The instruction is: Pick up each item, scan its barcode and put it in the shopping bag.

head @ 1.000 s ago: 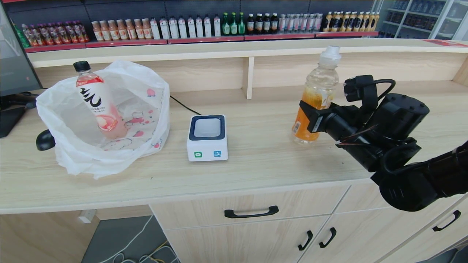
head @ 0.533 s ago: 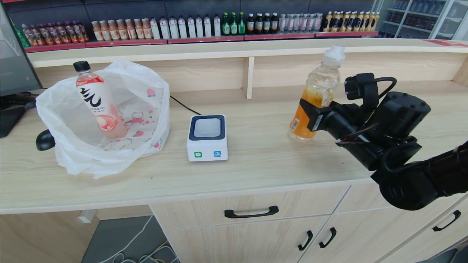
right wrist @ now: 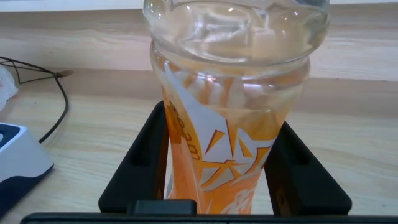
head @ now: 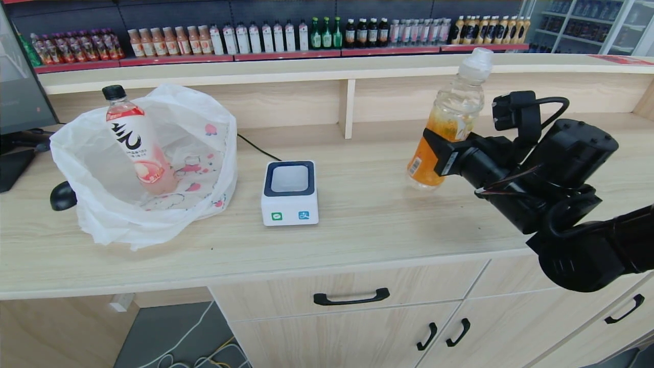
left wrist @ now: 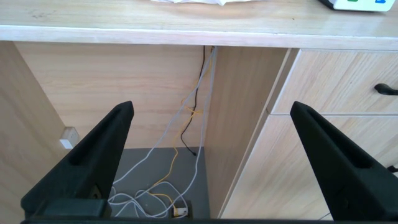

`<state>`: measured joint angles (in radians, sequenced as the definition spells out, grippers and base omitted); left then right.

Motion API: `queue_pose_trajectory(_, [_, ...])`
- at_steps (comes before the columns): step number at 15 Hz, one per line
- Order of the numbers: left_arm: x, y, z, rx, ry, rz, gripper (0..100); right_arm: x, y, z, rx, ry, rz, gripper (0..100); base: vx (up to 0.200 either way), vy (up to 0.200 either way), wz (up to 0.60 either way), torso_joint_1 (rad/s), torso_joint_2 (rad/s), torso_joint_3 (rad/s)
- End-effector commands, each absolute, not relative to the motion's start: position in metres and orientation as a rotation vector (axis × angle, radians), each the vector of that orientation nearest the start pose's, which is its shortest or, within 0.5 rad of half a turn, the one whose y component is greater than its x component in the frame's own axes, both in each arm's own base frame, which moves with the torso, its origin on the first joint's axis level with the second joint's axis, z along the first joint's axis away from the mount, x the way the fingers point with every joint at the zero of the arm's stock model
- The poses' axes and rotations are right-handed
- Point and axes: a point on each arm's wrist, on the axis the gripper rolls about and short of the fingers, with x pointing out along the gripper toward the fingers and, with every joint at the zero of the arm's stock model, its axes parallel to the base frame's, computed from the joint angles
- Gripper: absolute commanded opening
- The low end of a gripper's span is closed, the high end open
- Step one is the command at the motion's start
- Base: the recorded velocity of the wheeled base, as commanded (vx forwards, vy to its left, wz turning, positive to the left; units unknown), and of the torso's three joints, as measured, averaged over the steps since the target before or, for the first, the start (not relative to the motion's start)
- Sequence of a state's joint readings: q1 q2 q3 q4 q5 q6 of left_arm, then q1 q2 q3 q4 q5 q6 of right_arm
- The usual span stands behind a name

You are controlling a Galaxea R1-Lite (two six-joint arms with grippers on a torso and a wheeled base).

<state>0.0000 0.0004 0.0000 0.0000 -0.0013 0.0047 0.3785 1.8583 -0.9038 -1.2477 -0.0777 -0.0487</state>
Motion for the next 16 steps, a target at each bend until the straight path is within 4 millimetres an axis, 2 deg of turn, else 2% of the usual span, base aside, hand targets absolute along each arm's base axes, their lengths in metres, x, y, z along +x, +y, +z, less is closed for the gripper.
queue_pose_trajectory(1, [-0.023,0.0,0.075,0.005,0.0,-0.002,100,0.313,0.123,0.232,0.024,-0.333,0.292,0,0.0,0.0,0.0,0.0,0.0,0.0])
queue_pose_trajectory(8, [-0.023,0.0,0.075,0.005,0.0,-0.002,100,0.289,0.115,0.262,0.036,-0.417,0.325,0,0.0,0.0,0.0,0.0,0.0,0.0])
queue_pose_trajectory(13, [-0.023,0.0,0.075,0.005,0.0,-0.002,100,0.268,0.108,0.274,0.026,-0.441,0.398,0,0.0,0.0,0.0,0.0,0.0,0.0])
queue_pose_trajectory(16, [-0.023,0.0,0.075,0.005,0.0,-0.002,100,0.24,0.098,0.281,0.014,-0.422,0.472,0,0.0,0.0,0.0,0.0,0.0,0.0])
